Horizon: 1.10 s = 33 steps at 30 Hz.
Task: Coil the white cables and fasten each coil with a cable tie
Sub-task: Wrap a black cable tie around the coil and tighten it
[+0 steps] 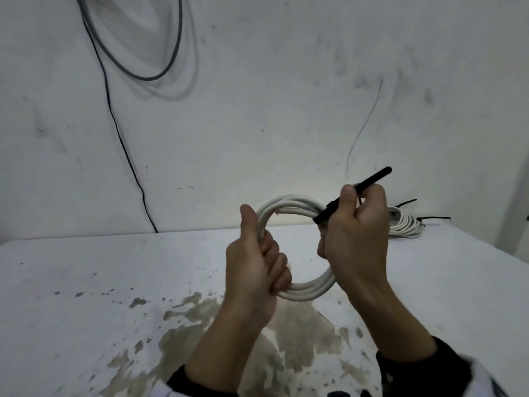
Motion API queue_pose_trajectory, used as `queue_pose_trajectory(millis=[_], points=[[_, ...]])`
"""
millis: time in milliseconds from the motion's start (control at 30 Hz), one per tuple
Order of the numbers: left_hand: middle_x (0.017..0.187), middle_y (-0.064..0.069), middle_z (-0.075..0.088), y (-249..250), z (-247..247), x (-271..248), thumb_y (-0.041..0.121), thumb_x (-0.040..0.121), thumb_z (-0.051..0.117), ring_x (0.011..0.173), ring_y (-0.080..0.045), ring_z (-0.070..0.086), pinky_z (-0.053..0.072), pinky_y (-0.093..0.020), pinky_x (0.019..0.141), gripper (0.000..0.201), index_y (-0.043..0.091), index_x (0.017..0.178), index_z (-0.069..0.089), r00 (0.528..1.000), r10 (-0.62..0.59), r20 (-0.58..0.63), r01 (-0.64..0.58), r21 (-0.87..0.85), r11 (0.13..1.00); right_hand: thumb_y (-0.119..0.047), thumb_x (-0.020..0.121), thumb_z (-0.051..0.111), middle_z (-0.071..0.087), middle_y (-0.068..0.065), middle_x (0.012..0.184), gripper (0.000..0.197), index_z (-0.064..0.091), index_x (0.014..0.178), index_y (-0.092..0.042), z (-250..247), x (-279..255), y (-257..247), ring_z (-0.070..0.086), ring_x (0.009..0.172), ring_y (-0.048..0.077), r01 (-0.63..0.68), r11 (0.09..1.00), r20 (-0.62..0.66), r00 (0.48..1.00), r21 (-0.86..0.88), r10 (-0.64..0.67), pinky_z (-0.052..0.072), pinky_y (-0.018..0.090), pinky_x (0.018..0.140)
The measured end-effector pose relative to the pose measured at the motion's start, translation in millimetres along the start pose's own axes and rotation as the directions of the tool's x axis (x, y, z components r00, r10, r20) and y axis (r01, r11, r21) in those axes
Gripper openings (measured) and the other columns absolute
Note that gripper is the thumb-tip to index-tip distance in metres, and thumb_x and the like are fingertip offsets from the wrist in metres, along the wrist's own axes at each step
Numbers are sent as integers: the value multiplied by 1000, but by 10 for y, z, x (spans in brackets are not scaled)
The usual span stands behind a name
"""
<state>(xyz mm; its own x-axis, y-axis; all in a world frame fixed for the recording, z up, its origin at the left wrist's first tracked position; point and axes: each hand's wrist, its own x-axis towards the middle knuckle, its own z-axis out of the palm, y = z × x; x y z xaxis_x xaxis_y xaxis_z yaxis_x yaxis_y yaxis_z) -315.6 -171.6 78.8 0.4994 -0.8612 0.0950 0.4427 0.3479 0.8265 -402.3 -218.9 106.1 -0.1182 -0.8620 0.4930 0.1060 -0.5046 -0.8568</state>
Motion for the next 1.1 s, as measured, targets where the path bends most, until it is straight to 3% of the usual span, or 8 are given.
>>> queue_pose_trajectory(millis=[200,333,433,533,600,767,867,1100], points=[[38,-1,31,102,-269,132,42,97,30,32,-12,27,20,-22,38,50,16,56,38,716,-109,689,439,-323,839,-14,100,34,34,-6,32,26,36,74,-12,-27,82,-6,24,28,7,-398,871,251,909,289,332,20,13,32],[43,1,34,188,-267,103,31,86,38,37,-12,37,39,-24,45,34,11,62,50,845,-162,510,210,-38,977,-16,99,37,44,-1,43,24,39,76,-14,-80,123,26,35,31,9,-204,970,182,967,128,179,26,17,36],[67,-8,64,229,-347,138,31,83,42,68,-22,64,51,-40,77,29,10,89,60,934,9,358,-140,342,929,-19,97,42,53,4,60,18,43,79,-20,-124,145,43,49,44,15,103,978,218,974,-181,-62,35,26,41],[94,10,67,232,-328,112,54,93,31,86,-6,66,55,-31,80,39,30,101,60,903,137,408,-397,667,631,-18,96,45,53,1,61,10,44,86,-16,-70,65,52,51,46,4,275,912,370,916,-304,-153,34,12,39],[86,13,67,212,-256,51,56,89,30,64,-5,66,53,-20,59,41,30,99,61,862,125,491,-474,696,539,-19,95,47,54,0,59,10,44,86,-15,-26,4,66,54,47,2,295,905,449,883,-307,-135,36,11,40],[55,15,66,202,-171,-18,31,94,46,39,3,47,32,-7,47,32,24,82,75,791,222,570,-593,626,506,-20,95,49,60,9,60,20,45,84,-4,-102,44,12,59,39,12,95,977,485,875,-189,9,47,25,37],[46,23,58,215,-155,-22,18,90,57,42,10,50,31,-1,48,21,15,89,78,785,257,563,-610,631,480,-18,91,55,63,9,57,23,53,74,-3,-126,114,59,63,51,28,280,917,428,893,-285,-140,54,42,53],[54,20,67,232,-171,-50,16,86,65,41,4,51,31,-6,46,13,17,86,78,714,257,652,-692,599,402,-3,81,63,46,32,45,31,55,59,17,-163,162,124,41,38,36,287,945,339,915,-158,-221,39,35,43]])
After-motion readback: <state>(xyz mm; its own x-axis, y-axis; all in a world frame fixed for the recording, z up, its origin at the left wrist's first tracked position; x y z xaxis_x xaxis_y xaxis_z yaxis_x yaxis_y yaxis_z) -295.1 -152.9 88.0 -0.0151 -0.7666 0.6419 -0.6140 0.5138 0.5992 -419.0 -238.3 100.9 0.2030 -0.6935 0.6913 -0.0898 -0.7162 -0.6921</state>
